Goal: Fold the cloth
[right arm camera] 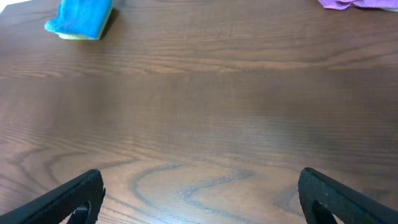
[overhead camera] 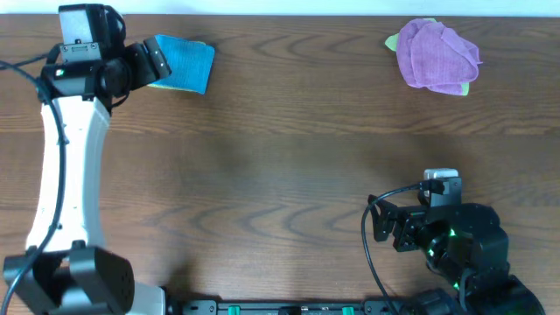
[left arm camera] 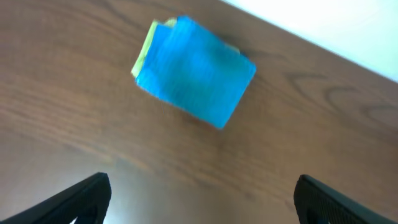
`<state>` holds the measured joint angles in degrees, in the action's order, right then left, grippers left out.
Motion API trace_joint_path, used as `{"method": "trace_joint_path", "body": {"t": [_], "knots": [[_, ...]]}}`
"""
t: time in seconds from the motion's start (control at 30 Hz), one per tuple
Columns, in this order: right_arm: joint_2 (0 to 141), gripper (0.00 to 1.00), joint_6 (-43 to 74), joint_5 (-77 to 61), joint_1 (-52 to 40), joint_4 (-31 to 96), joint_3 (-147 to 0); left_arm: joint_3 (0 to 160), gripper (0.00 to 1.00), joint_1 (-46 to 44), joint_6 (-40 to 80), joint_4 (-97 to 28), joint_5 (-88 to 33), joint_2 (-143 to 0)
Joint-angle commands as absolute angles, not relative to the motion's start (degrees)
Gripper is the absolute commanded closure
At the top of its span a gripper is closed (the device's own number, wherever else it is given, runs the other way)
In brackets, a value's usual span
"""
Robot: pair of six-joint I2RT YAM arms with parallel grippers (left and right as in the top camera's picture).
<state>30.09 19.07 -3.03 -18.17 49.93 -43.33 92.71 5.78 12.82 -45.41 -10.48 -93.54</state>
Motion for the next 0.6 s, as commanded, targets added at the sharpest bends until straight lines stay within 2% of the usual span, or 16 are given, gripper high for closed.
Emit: {"method": "trace_joint_path", "body": {"t": [0.0, 0.27, 0.57], "knots": [[29.8, 0.01, 19.9, -3.3, -17.6, 50.0, -43.2, 93.3, 0.05, 5.4, 11.7, -46.4, -9.6, -89.2], [29.8, 0.01, 19.9, -3.3, -17.6, 50.0, -43.2, 85.9, 0.05, 4.4, 11.1, -43.8, -7.2, -79.2], [29.8, 0.01, 19.9, -3.3, -17.6, 50.0, -43.2, 65.8, 0.05, 2.3, 11.1, -30.1, -7.0, -64.3]]}}
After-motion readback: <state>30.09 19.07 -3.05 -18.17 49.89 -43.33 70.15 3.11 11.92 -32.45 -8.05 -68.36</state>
